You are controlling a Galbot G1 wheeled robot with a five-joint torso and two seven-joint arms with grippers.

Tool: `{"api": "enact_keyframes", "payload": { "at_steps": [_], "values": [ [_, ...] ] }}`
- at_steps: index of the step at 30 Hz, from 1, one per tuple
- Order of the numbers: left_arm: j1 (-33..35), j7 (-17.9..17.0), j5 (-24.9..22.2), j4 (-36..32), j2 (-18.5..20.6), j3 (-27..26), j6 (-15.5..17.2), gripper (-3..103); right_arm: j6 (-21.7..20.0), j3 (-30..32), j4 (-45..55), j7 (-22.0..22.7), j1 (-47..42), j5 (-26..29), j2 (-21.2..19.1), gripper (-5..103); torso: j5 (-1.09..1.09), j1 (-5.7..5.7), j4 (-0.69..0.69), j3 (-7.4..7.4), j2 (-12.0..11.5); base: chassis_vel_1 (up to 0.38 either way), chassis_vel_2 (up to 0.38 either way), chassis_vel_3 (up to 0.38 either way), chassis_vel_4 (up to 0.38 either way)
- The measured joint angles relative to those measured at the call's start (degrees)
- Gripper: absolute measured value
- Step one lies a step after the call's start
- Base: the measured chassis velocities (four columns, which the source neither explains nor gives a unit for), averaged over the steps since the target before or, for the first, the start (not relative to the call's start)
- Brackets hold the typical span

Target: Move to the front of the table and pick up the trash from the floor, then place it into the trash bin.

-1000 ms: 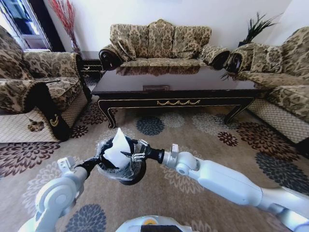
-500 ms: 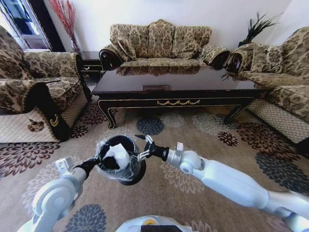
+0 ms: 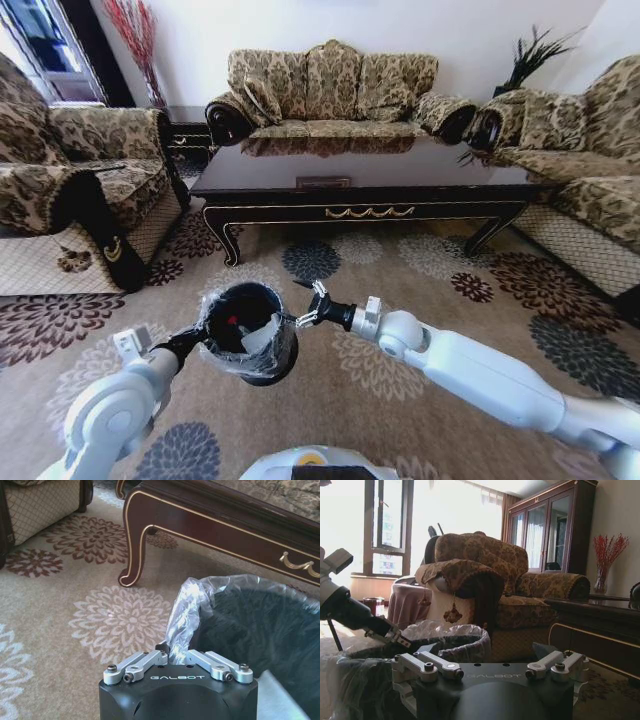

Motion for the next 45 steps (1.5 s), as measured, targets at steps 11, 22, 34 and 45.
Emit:
{"api": "enact_keyframes", "payload": {
  "at_steps": [11,22,34,45],
  "values": [
    [-2.5,-0.7,2.2,8.1,-0.4,0.1,-2.1,4,0.3,11.8,4.7,9.6,-4.2,8.9,-2.5,100,-0.02,0.00,0.01,0.00,0.0,0.000,0.000,0.000,0.000],
    [-6.6,-1.6,4.0,16.9,-0.7,1.1,-2.7,4,-12.6,22.7,1.2,26.8,-21.0,0.6,-7.1,100,0.00,0.00,0.01,0.00,0.0,0.000,0.000,0.000,0.000],
    [-16.2,-1.1,6.1,26.3,-0.8,8.6,-3.2,4,-13.9,28.4,0.0,30.8,-33.7,-8.3,-3.3,100,0.00,0.00,0.01,0.00,0.0,0.000,0.000,0.000,0.000],
    [-21.9,-1.1,10.6,33.5,-2.3,15.6,-3.0,4,-11.7,31.3,-2.1,29.7,-35.3,-8.7,-2.7,100,-0.01,0.00,0.00,0.00,0.0,0.000,0.000,0.000,0.000]
  ]
}}
